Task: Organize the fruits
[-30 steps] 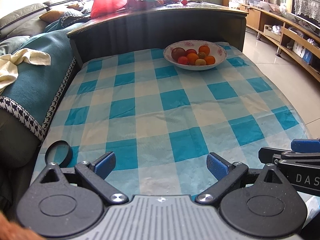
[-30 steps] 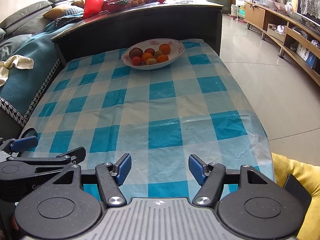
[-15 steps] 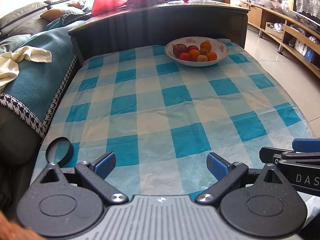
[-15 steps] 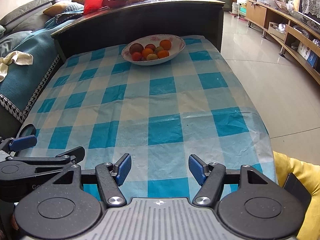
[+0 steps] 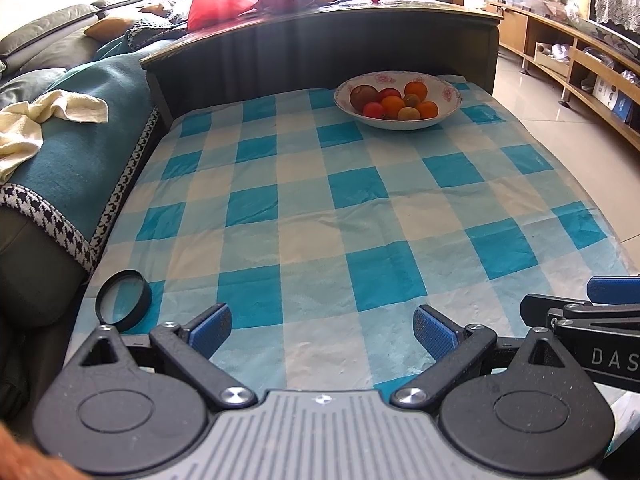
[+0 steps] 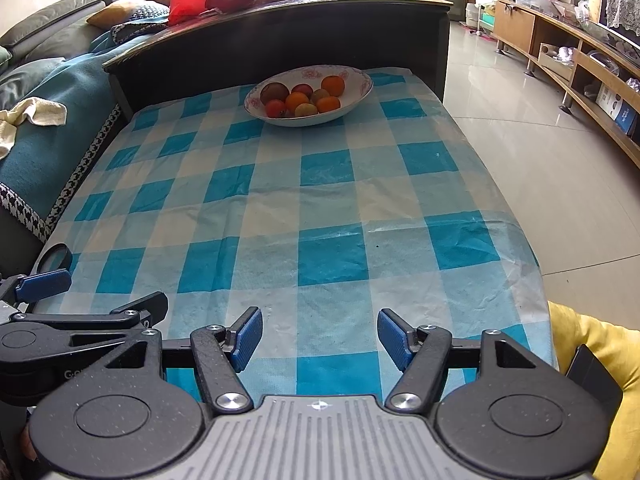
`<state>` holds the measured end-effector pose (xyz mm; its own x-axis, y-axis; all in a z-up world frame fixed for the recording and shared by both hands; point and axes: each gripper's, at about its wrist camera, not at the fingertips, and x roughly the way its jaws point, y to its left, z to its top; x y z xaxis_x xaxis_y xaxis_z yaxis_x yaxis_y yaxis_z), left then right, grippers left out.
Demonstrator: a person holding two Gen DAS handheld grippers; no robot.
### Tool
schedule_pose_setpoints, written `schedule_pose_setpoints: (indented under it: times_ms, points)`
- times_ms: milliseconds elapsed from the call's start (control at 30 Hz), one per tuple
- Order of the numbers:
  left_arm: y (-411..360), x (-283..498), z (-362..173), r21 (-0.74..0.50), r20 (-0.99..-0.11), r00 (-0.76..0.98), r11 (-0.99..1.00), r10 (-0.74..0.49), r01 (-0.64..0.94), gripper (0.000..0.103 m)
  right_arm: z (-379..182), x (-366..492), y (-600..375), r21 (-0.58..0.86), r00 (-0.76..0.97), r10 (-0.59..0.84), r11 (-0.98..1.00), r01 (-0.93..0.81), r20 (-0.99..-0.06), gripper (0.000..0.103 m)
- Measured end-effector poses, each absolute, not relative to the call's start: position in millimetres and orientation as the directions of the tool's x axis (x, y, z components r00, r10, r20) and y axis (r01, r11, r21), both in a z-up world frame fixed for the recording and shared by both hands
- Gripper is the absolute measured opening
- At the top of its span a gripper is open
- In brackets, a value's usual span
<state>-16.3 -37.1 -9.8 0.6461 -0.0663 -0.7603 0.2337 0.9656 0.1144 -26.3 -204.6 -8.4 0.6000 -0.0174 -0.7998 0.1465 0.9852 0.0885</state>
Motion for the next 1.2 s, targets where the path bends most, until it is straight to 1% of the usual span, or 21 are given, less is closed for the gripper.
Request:
schedule_pose_setpoints:
  times_ms: [1200]
  points:
    - [-37.5,-21.0,-8.8,0.151,-0.745,0.665,0.962,-0.04,0.228,0.103,-10.4,-26.0,-203.1,0.086,0.589,-0.012,0.987,0.138,-0.808,0.059]
